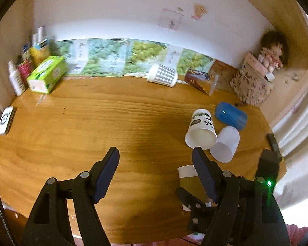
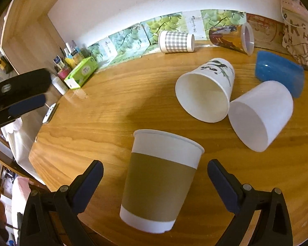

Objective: Flip cup upright

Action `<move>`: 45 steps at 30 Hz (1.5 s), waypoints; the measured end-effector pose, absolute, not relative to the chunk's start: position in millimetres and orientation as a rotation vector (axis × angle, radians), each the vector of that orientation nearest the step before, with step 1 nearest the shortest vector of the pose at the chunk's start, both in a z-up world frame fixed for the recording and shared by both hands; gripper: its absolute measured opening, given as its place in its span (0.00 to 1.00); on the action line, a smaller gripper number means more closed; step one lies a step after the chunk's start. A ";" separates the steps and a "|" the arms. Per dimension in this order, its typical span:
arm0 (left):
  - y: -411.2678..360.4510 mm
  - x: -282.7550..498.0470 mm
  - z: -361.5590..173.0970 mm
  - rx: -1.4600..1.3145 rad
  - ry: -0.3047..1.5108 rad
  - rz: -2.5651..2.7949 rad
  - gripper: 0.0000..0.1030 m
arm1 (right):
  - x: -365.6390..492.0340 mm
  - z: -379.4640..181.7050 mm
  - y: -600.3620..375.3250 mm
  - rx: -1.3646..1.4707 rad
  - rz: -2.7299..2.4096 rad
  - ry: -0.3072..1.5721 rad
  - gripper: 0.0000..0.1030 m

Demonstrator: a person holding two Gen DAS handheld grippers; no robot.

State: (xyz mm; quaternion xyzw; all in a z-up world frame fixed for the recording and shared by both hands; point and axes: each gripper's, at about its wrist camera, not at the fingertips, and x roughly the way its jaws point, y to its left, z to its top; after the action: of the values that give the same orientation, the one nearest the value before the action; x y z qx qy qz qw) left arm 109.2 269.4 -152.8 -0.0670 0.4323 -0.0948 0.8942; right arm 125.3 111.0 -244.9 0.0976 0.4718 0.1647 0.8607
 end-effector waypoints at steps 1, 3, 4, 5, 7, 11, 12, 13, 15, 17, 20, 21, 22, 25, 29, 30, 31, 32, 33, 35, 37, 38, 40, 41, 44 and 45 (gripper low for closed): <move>272.4 105.3 -153.2 -0.149 0.889 -0.186 0.75 | 127.0 -246.8 111.4 0.210 0.344 0.996 0.98; 276.2 98.7 -154.6 -0.158 0.882 -0.171 0.75 | 130.5 -250.4 111.8 0.232 0.344 1.007 0.97; 277.4 95.6 -155.3 -0.156 0.882 -0.164 0.75 | 131.9 -251.7 112.0 0.242 0.343 1.011 0.96; 278.8 92.1 -157.2 -0.151 0.889 -0.154 0.75 | 134.2 -253.7 112.5 0.251 0.336 1.018 0.96; 280.4 86.9 -159.3 -0.147 0.902 -0.152 0.75 | 136.6 -256.4 113.8 0.262 0.329 1.027 0.92; 285.3 76.1 -163.1 -0.170 0.926 -0.158 0.75 | 142.9 -261.2 114.9 0.325 0.319 1.056 0.87; 286.0 74.4 -163.8 -0.183 0.934 -0.161 0.75 | 143.6 -261.1 116.3 0.326 0.318 1.056 0.85; 286.7 73.4 -164.7 -0.199 0.945 -0.169 0.75 | 144.2 -260.8 118.2 0.319 0.316 1.053 0.82; 287.1 70.5 -165.1 -0.223 0.958 -0.184 0.75 | 144.9 -259.2 121.9 0.299 0.316 1.046 0.78; 286.2 69.0 -164.0 -0.229 0.959 -0.196 0.75 | 145.1 -257.3 125.2 0.278 0.316 1.040 0.72; 284.8 67.1 -160.6 -0.218 0.950 -0.214 0.75 | 145.6 -251.9 127.8 0.269 0.315 1.018 0.68; 284.4 66.8 -158.8 -0.211 0.945 -0.221 0.75 | 146.2 -250.5 127.6 0.267 0.314 1.013 0.68; 283.9 67.2 -157.8 -0.207 0.943 -0.224 0.75 | 146.2 -248.1 127.6 0.264 0.311 1.003 0.68; 285.4 68.3 -154.2 -0.204 0.934 -0.234 0.75 | 145.5 -238.8 125.9 0.254 0.305 0.958 0.67; 287.5 70.6 -151.5 -0.207 0.934 -0.241 0.75 | 147.1 -224.6 121.6 0.245 0.290 0.888 0.67; 287.9 70.7 -150.6 -0.206 0.933 -0.242 0.75 | 148.0 -222.4 121.7 0.238 0.285 0.878 0.67; 288.2 71.3 -150.1 -0.206 0.932 -0.245 0.75 | 148.3 -219.9 121.1 0.229 0.277 0.864 0.67; 288.1 71.7 -149.4 -0.204 0.934 -0.252 0.75 | 148.3 -217.8 120.4 0.220 0.269 0.851 0.67; 287.5 72.0 -148.9 -0.202 0.934 -0.255 0.75 | 148.1 -216.5 119.1 0.214 0.261 0.842 0.67; 286.3 73.2 -148.2 -0.197 0.934 -0.261 0.75 | 146.1 -212.5 116.8 0.205 0.251 0.818 0.67; 285.1 74.1 -148.6 -0.194 0.938 -0.270 0.75 | 143.9 -209.4 115.9 0.190 0.247 0.802 0.67; 284.4 74.5 -148.7 -0.192 0.940 -0.274 0.75 | 142.3 -209.0 115.8 0.179 0.244 0.798 0.67; 283.0 74.3 -149.2 -0.186 0.942 -0.278 0.75 | 140.1 -210.4 116.4 0.163 0.241 0.799 0.67; 282.6 73.9 -149.4 -0.181 0.943 -0.278 0.75 | 138.7 -212.2 116.8 0.158 0.242 0.803 0.67; 281.6 72.2 -150.1 -0.165 0.945 -0.276 0.75 | 133.6 -217.8 118.9 0.163 0.254 0.819 0.67; 281.8 71.1 -150.8 -0.158 0.947 -0.272 0.75 | 130.4 -220.3 119.8 0.162 0.261 0.826 0.67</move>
State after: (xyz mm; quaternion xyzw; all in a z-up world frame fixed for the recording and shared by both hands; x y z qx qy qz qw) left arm 71.1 281.8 -150.8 -0.0759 0.4541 -0.1306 0.8781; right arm 130.4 119.8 -220.3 0.0784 0.4000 0.1262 0.9044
